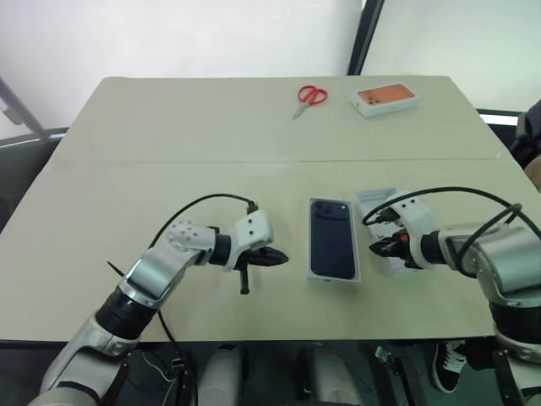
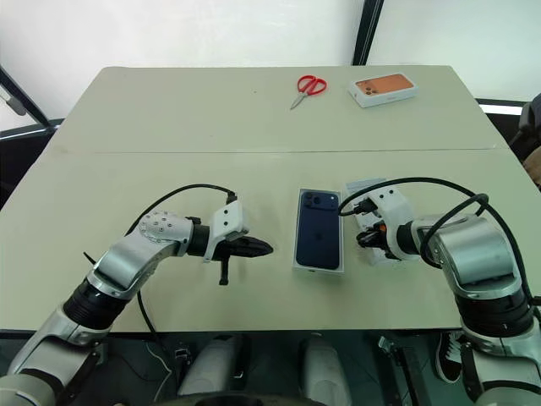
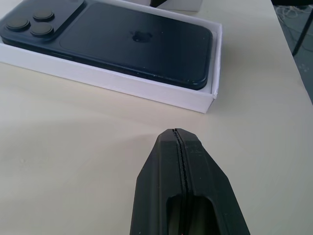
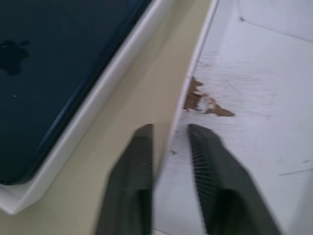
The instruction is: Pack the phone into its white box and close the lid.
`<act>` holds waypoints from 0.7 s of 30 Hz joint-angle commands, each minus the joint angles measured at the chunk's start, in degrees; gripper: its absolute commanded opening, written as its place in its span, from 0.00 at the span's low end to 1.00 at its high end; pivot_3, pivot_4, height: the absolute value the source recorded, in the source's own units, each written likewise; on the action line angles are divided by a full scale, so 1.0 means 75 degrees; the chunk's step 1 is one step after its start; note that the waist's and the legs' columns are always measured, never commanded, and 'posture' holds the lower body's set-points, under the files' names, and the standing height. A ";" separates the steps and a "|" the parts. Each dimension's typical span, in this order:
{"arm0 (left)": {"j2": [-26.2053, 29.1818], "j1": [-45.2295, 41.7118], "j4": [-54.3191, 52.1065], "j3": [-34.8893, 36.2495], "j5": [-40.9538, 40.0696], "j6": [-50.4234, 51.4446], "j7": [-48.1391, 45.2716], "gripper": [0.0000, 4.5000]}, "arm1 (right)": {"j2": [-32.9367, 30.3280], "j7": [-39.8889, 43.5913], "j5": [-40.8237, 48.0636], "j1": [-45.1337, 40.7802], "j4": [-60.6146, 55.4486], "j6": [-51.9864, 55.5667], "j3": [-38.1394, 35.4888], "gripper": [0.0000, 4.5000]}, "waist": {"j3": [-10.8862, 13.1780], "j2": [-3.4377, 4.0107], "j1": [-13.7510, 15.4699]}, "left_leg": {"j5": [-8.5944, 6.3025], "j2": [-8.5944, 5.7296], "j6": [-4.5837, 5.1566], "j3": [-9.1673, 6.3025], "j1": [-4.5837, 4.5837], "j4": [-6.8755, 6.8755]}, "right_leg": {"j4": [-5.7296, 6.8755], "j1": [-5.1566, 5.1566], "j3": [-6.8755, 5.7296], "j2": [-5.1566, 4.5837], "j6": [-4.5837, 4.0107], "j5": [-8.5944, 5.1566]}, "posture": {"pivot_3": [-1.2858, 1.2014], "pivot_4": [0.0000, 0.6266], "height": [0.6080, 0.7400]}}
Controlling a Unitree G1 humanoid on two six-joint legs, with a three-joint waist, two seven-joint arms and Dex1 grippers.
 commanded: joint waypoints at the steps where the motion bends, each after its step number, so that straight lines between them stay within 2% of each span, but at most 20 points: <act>1: -0.0135 0.0081 -0.0227 0.0229 -0.0138 -0.0063 0.0127 0.00 | 0.0033 -0.0314 0.0398 -0.0257 0.0097 0.0051 -0.0570 0.01 | 0.0000 0.0000 -0.0004 | 0.0000 0.0000 0.0000 0.0001 0.0000 0.0000 | 0.0000 0.0000 0.0000 0.0000 0.0000 0.0000 | 0.52 0.24 1.00; 7: -0.0228 0.0041 0.0137 0.0508 -0.0095 -0.0061 0.0400 0.00 | 0.0002 -0.0581 0.0929 -0.0988 -0.0067 0.0051 -0.1149 0.01 | -0.0001 0.0005 -0.0083 | 0.0000 0.0000 0.0000 0.0002 0.0000 -0.0001 | 0.0006 -0.0007 0.0001 0.0005 0.0000 0.0000 | 0.52 0.24 1.00; 9: -0.0261 0.0054 0.0481 0.0779 -0.0033 -0.0139 0.0667 0.00 | 0.0155 -0.0469 0.1452 -0.1546 -0.0097 0.0051 -0.1708 0.01 | 0.0000 0.0006 -0.0133 | 0.0000 0.0001 0.0000 -0.0002 -0.0001 -0.0002 | 0.0006 -0.0007 -0.0001 0.0010 0.0000 0.0000 | 0.52 0.24 1.00; 13: -0.0355 0.0016 0.1032 0.1167 0.0015 -0.0263 0.1042 0.00 | 0.0897 -0.0955 0.3339 -0.2109 0.0112 0.0051 -0.2573 0.01 | -0.0001 0.0006 -0.0176 | 0.0000 0.0003 0.0001 -0.0001 0.0000 -0.0005 | 0.0009 -0.0011 -0.0001 0.0012 0.0001 0.0000 | 0.52 0.24 1.00; 14: -0.0365 -0.0001 0.1207 0.1265 0.0033 -0.0309 0.1124 0.00 | 0.1198 -0.1322 0.4157 -0.2128 0.0158 0.0051 -0.2684 0.01 | -0.0001 0.0006 -0.0170 | -0.0001 0.0004 0.0001 -0.0003 0.0001 -0.0005 | 0.0010 -0.0009 -0.0002 0.0014 0.0001 0.0000 | 0.52 0.24 1.00; 18: -0.0320 -0.0103 0.1726 0.1622 0.0069 -0.0518 0.1257 0.00 | 0.3333 -0.4281 0.7576 -0.1945 0.0805 0.0051 -0.3288 0.01 | -0.0001 0.0004 -0.0201 | 0.0000 0.0016 0.0000 0.0003 0.0000 -0.0006 | 0.0025 -0.0017 0.0004 0.0007 0.0001 0.0001 | 0.52 0.24 1.00; 20: -0.0278 -0.0146 0.1871 0.1769 0.0046 -0.0608 0.1236 0.00 | 0.2777 -0.6974 1.1114 -0.1129 0.1004 -0.1877 -0.1955 0.01 | 0.0000 0.0010 -0.0149 | 0.0000 0.0018 0.0000 0.0002 -0.0002 -0.0005 | 0.0031 -0.0023 0.0003 0.0007 0.0001 0.0001 | 0.52 0.24 1.00; 21: -0.0257 -0.0149 0.1933 0.1842 0.0021 -0.0660 0.1215 0.00 | 0.2665 -0.7933 1.2189 -0.0764 0.0956 -0.2683 -0.1406 0.01 | 0.0001 0.0007 -0.0127 | 0.0001 0.0015 -0.0001 -0.0006 -0.0017 -0.0003 | 0.0029 -0.0032 0.0003 -0.0010 0.0003 0.0000 | 0.52 0.24 1.00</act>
